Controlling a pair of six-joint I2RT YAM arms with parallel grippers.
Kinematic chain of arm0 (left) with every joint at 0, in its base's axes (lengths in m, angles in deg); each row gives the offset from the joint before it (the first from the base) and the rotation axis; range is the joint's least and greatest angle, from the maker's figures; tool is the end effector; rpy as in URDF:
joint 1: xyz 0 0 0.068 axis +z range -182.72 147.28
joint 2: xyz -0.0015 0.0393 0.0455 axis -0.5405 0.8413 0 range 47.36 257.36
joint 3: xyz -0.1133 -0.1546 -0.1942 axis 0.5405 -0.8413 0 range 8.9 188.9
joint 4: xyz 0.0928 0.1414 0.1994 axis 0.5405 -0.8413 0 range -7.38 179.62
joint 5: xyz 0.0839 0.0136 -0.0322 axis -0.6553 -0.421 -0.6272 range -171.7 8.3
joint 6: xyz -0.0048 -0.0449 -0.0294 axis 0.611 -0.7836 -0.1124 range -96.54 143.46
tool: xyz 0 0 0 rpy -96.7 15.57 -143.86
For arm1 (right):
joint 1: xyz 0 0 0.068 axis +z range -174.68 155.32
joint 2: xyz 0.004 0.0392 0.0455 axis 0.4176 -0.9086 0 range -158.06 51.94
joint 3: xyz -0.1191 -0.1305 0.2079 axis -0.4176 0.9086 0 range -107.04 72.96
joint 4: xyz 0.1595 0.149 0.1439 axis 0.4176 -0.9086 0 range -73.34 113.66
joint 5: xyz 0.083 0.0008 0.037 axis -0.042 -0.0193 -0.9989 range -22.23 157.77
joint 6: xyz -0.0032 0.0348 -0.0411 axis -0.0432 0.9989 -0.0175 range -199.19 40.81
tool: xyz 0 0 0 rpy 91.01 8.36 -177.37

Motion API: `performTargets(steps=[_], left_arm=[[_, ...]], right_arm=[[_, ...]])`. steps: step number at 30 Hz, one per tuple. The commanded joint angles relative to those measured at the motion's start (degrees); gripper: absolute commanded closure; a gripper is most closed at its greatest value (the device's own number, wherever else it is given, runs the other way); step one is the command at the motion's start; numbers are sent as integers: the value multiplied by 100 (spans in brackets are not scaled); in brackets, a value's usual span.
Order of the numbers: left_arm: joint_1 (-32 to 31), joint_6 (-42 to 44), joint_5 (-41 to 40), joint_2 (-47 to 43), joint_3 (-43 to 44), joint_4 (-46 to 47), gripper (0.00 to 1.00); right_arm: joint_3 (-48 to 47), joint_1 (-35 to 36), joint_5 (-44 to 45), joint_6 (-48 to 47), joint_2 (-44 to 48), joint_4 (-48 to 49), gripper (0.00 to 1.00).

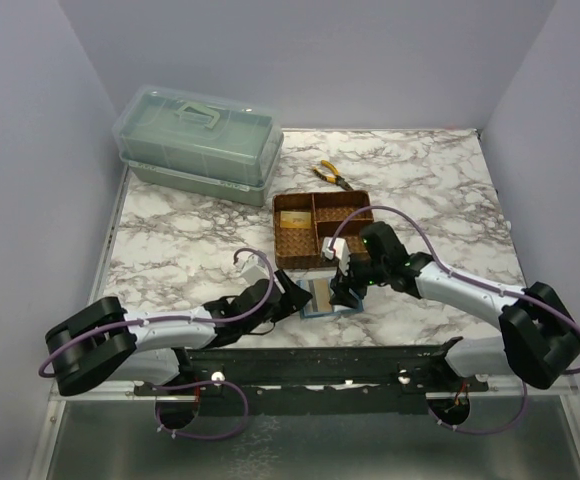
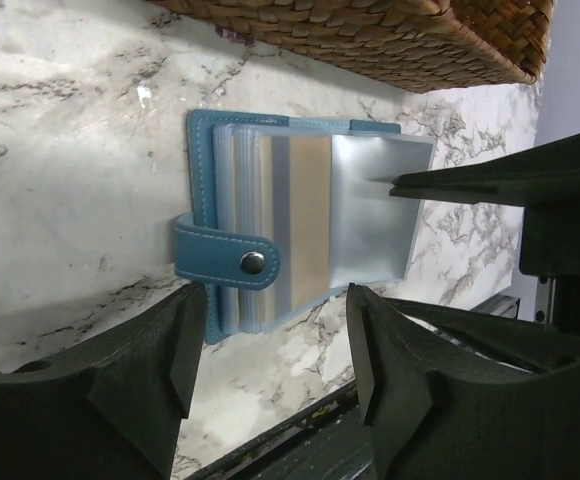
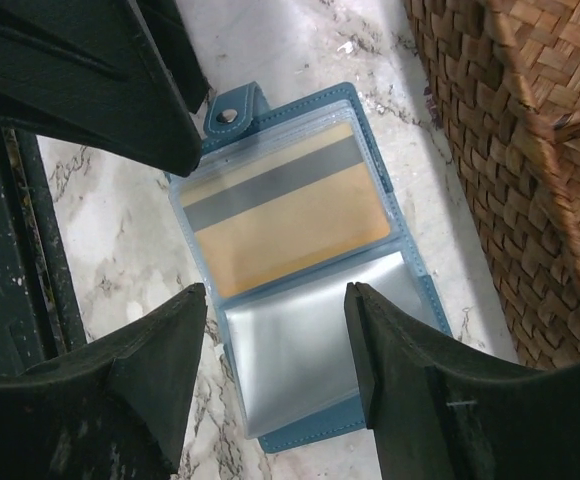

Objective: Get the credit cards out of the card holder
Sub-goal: Remove the credit card from the card holder.

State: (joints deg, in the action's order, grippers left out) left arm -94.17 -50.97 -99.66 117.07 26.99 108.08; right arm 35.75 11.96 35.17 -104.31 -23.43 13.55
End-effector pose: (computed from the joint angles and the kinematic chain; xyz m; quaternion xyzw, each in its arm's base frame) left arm 0.1137 -0.1862 0.1475 -0.1720 0.8547 -0.3842 0.3038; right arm 0.1910 0.1659 0.1871 -0.5462 0.7184 0.2953 0.3137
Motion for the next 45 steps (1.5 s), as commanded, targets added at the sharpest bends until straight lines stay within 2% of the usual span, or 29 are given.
performTargets(steps=[1, 5, 8, 12, 18, 27, 34, 37, 41, 45], left_arm=[[94, 238, -36, 243, 292, -557, 37], [102, 258, 91, 312, 436, -399, 49], [98, 318, 208, 125, 526, -269, 53], [94, 287, 415, -93, 658, -259, 54], [102, -6, 573, -235, 557, -247, 54], [127, -257, 734, 606, 560, 259, 54], [177, -310, 720, 890, 487, 580, 54], [199, -337, 685, 899, 531, 382, 54], [204, -419, 659, 1005, 833, -469, 53], [204, -471, 657, 1153, 995, -870, 53]], right_arm=[[39, 1, -80, 27, -172, -199, 36], [60, -8, -30, 104, -205, -131, 36], [80, -25, 62, 118, -257, -97, 36], [58, -28, 157, 134, -449, -97, 37], [36, -26, 284, 223, -600, -69, 48], [20, -27, 461, 293, -750, -9, 63], [15, -39, 531, 315, -798, 18, 67], [-13, -35, 544, 322, -863, -4, 67], [-32, -39, 569, 328, -911, 0, 67], [-47, -36, 584, 328, -959, -8, 67]])
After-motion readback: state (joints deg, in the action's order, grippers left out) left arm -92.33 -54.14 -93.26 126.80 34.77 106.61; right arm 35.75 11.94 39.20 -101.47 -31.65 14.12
